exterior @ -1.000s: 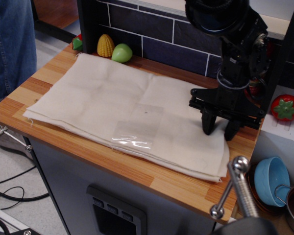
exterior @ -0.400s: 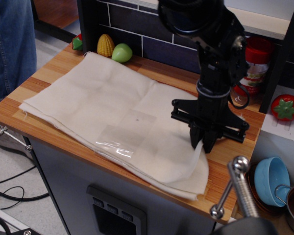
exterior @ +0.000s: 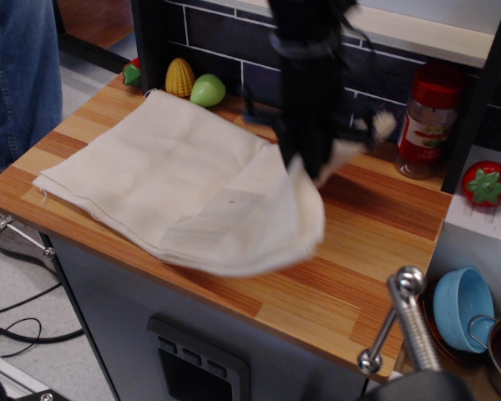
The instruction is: Fold cloth in half
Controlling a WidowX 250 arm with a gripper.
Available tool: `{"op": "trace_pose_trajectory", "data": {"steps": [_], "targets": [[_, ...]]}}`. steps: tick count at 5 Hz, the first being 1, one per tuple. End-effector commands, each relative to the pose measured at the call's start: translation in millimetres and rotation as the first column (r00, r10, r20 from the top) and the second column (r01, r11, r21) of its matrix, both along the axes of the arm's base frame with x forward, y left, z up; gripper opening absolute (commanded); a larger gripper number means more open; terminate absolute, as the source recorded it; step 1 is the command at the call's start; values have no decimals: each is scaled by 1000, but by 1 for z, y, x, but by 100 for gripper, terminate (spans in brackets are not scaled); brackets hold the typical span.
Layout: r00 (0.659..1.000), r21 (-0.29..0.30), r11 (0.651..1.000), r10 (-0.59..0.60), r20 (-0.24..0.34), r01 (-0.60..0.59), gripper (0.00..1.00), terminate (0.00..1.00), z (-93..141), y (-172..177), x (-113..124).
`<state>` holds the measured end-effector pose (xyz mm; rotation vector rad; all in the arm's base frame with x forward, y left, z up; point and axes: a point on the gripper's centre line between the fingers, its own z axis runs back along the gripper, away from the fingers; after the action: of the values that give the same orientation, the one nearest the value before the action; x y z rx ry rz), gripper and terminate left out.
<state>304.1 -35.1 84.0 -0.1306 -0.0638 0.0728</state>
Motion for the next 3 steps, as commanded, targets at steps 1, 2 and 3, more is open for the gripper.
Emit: {"op": "trace_pose_trajectory", "data": {"steps": [1,2,3], "targets": [[997,8,998,61,53,-61,0,0,41,62,17],[995,78,992,92,35,-95,0,0,37,111,21],[990,137,981,141,-26,-137,0,0,32,161,30]]}}
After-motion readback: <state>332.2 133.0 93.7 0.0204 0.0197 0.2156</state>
